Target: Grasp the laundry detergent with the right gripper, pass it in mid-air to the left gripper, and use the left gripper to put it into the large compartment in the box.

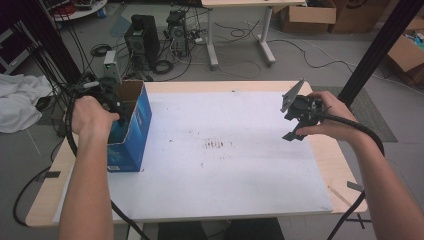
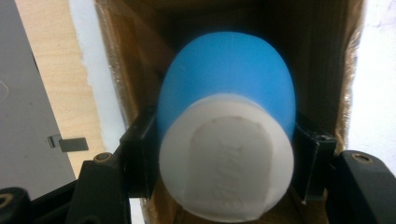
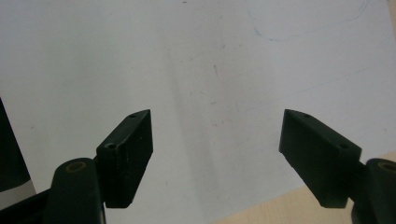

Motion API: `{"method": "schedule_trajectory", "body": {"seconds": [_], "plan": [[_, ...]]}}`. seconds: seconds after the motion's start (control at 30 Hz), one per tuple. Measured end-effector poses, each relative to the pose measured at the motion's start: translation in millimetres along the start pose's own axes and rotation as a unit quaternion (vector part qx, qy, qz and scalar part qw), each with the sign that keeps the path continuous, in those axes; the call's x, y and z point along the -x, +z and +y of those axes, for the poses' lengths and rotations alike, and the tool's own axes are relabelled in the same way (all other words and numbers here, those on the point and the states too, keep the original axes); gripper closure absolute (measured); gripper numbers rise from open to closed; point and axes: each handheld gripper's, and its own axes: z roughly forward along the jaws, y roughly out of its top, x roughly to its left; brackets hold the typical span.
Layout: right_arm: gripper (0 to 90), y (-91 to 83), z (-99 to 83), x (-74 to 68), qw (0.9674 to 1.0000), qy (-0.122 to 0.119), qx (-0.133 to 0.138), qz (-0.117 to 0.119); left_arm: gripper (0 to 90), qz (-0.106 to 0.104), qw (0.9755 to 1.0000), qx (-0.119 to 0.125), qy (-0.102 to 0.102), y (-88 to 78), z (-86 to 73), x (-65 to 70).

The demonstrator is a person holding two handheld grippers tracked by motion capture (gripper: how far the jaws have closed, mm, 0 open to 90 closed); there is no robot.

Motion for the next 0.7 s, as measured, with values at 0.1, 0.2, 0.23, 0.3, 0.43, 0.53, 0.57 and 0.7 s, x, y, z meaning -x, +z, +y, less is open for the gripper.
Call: {"method": "schedule_trajectory", "body": {"seconds": [0.1, 0.2, 0.23, 0.3, 0.43, 0.53, 0.57, 0.7], "plan": [[26.0, 0.1, 0.0, -0.1, 1.0000, 0.002, 0.001, 0.003, 38.6, -0.003, 1.0000, -0.001, 0.000, 5.4, -0.2, 0.2], [26.0, 0.4, 0.3, -0.2, 1.0000, 0.001, 0.001, 0.003, 38.6, -0.005, 1.0000, -0.001, -0.001, 9.3, -0.2, 0.2], [25.9, 0.4, 0.3, -0.1, 1.0000, 0.000, 0.001, 0.003, 38.6, -0.005, 1.0000, -0.001, -0.001, 9.3, -0.2, 0.2], [26.0, 0.7, 0.5, -0.3, 1.0000, 0.001, 0.000, 0.004, 38.6, -0.003, 1.0000, 0.002, 0.001, 9.4, -0.1, 1.3], [26.0, 0.3, 0.8, -0.3, 1.0000, 0.000, 0.002, 0.004, 38.6, -0.001, 1.0000, 0.001, 0.002, 9.6, -0.1, 2.2], [26.0, 0.4, 0.8, -1.0, 1.0000, 0.001, 0.002, 0.003, 38.6, 0.000, 1.0000, 0.002, 0.003, 10.2, 0.1, 3.0], [26.0, 0.6, 0.6, -1.1, 1.0000, 0.002, 0.002, 0.003, 38.5, 0.000, 1.0000, 0.001, 0.002, 10.2, 0.0, 3.6], [26.0, 0.7, -0.5, -1.4, 1.0000, 0.003, 0.001, 0.005, 38.5, 0.003, 1.0000, 0.001, 0.003, 10.3, -0.3, 4.7]]}}
